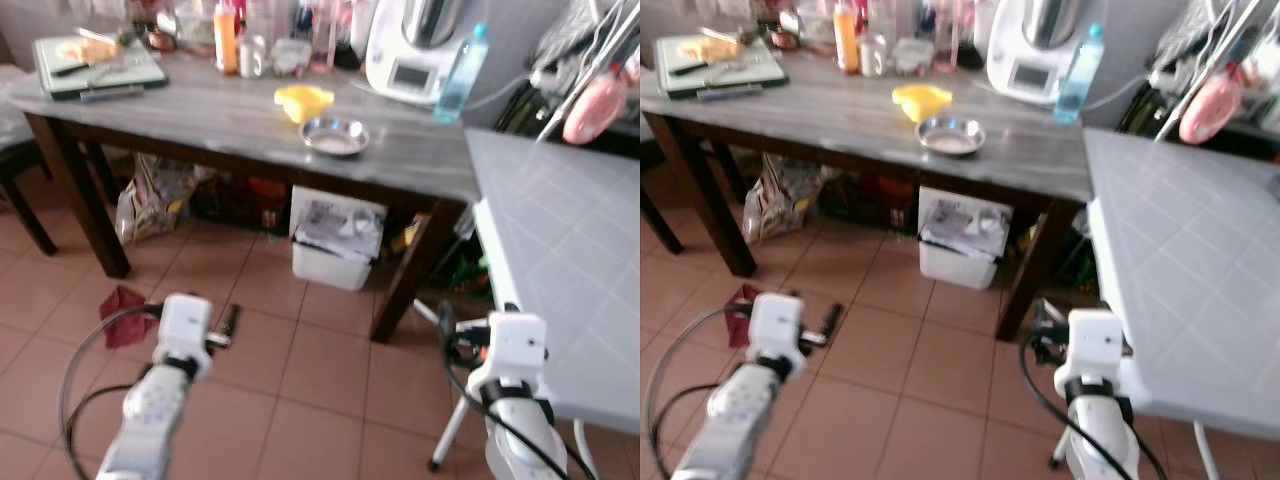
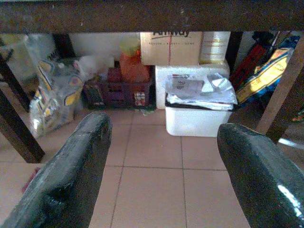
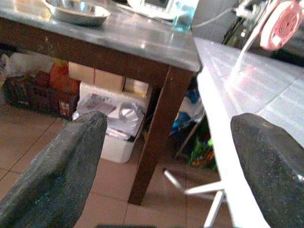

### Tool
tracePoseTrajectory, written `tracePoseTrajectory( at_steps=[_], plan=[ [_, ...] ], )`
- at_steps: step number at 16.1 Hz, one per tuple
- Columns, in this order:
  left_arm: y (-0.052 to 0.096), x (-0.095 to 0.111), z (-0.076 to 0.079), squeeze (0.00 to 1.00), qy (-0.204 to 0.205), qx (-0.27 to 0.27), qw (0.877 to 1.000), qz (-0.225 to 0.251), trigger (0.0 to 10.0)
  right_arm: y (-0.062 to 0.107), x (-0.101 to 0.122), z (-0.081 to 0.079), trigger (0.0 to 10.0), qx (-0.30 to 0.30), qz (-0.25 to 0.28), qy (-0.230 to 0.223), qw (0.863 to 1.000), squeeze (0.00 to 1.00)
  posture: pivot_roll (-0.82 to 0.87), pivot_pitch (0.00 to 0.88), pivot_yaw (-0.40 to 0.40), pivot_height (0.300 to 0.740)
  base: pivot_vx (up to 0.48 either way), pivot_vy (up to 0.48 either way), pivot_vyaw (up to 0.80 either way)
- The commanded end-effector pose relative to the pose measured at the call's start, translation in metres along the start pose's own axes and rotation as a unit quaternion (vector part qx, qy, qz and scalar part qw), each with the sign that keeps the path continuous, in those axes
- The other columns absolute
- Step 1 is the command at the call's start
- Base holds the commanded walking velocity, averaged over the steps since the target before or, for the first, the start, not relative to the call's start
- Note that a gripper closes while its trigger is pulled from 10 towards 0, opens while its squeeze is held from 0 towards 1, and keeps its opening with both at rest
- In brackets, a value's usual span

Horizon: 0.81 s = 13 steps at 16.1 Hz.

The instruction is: Setting the table

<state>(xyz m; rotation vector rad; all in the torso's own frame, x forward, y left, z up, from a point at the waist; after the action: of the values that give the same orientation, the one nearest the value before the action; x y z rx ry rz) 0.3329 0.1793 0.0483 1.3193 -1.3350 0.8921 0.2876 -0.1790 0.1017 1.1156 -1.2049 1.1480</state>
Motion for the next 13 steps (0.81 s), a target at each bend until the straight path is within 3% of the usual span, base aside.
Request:
tracePoseTrajectory(
  at_steps=[1,4,6,13],
  plan=[
    [-0.002,0.001,0.015,0.00,0.005,-0.018,1.000,0.000,10.0,0.002,0.007,0.010,10.0,-0.016,0.012,0.016,1.000,0.00,0.15,0.058,-0.079,0.740,0.000,-0.439,0.00],
    [-0.003,0.004,0.012,0.00,0.002,-0.020,1.000,0.006,10.0,0.001,0.035,0.005,10.0,-0.008,0.058,0.039,0.998,0.00,0.15,0.056,-0.079,0.740,0.000,-0.440,0.00],
    [-0.005,0.014,0.009,0.00,0.000,-0.023,1.000,0.021,10.0,0.001,0.041,0.005,10.0,-0.005,0.066,0.047,0.997,0.00,0.15,0.056,-0.085,0.740,0.000,-0.388,0.00],
    [-0.004,0.020,0.010,0.00,0.003,-0.025,0.999,0.027,10.0,0.005,0.043,0.006,10.0,-0.006,0.064,0.059,0.996,0.00,0.15,0.060,-0.089,0.740,0.000,-0.434,0.00]
  ],
)
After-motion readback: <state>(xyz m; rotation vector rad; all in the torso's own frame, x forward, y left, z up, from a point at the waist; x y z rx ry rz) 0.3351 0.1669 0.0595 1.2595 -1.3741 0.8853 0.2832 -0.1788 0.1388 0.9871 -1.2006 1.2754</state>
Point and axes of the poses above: a point about 5 cm out from each wrist's last joint towards the gripper, its own y axis pointing back from the gripper into the wrist, its own x axis along the axis of the wrist's last joint, z = x × y, the point moved 6 cm from there along -y, pointing out of the wrist towards the gripper, and after that the axes turned 4 degrees about -y, right-handed, at the moved point
